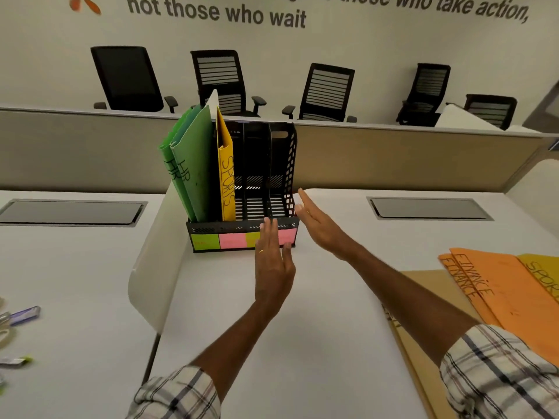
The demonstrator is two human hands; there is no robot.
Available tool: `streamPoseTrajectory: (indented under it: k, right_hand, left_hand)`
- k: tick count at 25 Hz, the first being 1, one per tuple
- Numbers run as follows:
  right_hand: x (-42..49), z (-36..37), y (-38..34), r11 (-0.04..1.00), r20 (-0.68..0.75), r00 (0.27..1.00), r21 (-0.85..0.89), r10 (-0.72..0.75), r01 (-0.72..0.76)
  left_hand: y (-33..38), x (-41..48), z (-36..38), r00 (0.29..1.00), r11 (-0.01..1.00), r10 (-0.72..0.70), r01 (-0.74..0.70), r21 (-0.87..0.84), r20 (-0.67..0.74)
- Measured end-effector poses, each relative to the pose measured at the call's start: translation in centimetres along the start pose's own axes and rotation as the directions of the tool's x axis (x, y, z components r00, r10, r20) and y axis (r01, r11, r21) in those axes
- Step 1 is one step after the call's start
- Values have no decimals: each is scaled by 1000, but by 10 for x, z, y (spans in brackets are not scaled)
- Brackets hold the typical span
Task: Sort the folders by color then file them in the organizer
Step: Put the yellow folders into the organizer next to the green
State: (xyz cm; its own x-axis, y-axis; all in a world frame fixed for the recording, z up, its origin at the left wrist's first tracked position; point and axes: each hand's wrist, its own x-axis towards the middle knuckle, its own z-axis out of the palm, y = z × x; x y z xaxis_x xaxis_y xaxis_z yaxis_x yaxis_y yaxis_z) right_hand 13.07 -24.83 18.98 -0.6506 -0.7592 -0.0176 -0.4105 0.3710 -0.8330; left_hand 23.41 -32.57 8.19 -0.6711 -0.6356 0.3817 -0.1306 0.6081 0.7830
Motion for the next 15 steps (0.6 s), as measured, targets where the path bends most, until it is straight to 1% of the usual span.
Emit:
streamPoseTrajectory:
  k: [3,7,10,15]
  right_hand:
    - [-43,-23,37,997,-16,1000,-71,-3,2]
    - [-113,-72,97,991,-10,1000,-133,9,-11]
    - [-162,-105,137,988,-3,999,-144,45,-45]
    - [-234,-157,192,987,-73,989,-91,127,-133]
  left_hand:
    - [30,-30,28,999,999,33,-33,14,33]
    - [82,-85,81,995,999,42,-44,19,90]
    - [117,-126,121,988,998,48,-52,24,145]
    - [165,-175,182,951,999,52,-54,-2,304]
